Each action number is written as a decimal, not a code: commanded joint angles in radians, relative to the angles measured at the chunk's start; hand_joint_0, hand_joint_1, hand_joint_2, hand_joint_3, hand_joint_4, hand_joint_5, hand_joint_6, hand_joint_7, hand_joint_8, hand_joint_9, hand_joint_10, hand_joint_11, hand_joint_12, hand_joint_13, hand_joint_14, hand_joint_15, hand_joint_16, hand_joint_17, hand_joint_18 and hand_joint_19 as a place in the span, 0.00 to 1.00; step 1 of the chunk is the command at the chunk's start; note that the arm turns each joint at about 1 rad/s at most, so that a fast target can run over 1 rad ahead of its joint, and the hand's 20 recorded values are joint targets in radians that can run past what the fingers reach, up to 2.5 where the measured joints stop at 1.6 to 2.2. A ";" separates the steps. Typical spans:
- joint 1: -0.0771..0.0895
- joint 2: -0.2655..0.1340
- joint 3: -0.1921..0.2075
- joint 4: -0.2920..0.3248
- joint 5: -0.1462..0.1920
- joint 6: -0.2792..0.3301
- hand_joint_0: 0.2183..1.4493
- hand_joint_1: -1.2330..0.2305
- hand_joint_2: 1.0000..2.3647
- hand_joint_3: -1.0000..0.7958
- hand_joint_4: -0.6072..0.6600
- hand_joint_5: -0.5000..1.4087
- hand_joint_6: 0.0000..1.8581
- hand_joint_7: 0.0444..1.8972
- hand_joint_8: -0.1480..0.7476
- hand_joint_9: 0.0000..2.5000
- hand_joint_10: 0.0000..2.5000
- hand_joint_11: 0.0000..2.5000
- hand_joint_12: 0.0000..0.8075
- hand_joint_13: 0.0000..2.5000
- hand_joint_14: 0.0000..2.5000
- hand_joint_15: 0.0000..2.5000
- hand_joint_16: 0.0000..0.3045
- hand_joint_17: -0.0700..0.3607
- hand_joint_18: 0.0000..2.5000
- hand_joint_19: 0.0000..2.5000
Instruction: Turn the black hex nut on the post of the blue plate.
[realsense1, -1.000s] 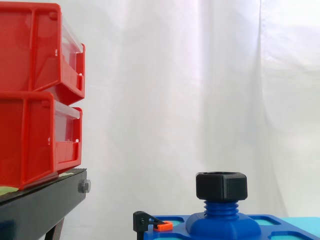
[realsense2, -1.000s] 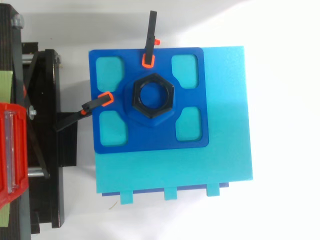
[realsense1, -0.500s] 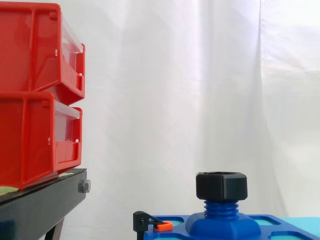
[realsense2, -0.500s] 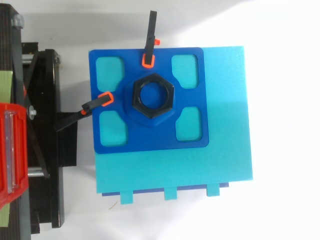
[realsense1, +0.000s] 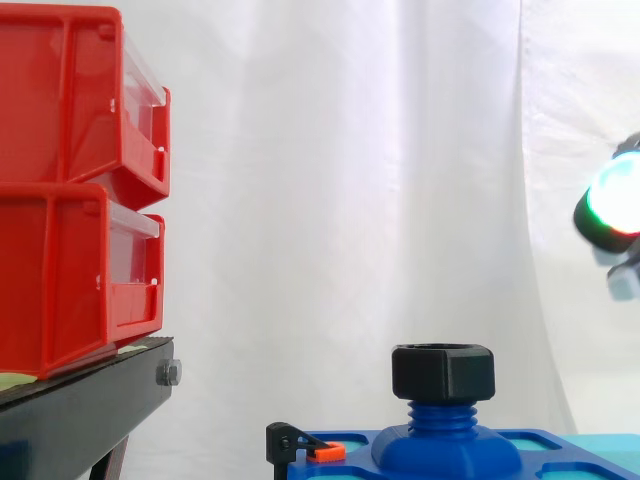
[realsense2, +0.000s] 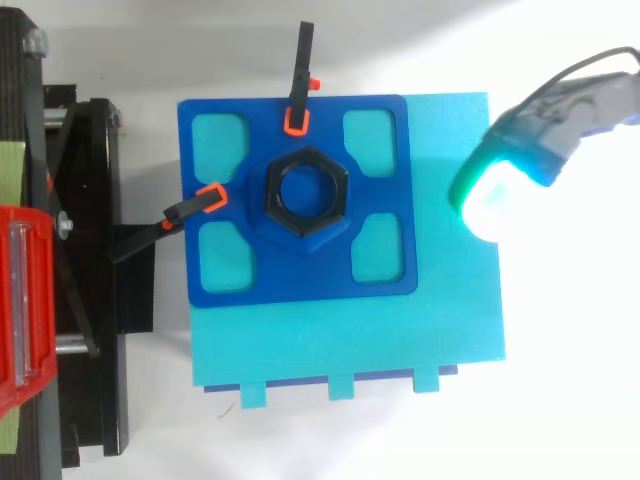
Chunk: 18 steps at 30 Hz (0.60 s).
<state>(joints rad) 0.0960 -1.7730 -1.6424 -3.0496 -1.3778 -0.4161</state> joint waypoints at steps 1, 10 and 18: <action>0.011 -0.042 0.001 0.072 0.026 -0.035 0.22 0.24 0.00 0.28 0.55 0.13 0.27 0.40 0.36 0.13 0.00 0.01 0.39 0.13 0.00 0.02 0.15 0.40 0.09 0.05; 0.041 -0.043 0.000 0.106 0.123 -0.174 0.20 0.25 0.00 0.28 0.56 0.13 0.27 0.40 0.37 0.12 0.00 0.01 0.40 0.13 0.00 0.02 0.15 0.41 0.09 0.05; 0.062 -0.049 0.000 0.138 0.197 -0.271 0.20 0.27 0.00 0.28 0.56 0.13 0.27 0.40 0.37 0.12 0.00 0.01 0.40 0.13 0.00 0.02 0.15 0.41 0.09 0.05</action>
<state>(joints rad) 0.1495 -1.8184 -1.6429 -2.9241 -1.2096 -0.6522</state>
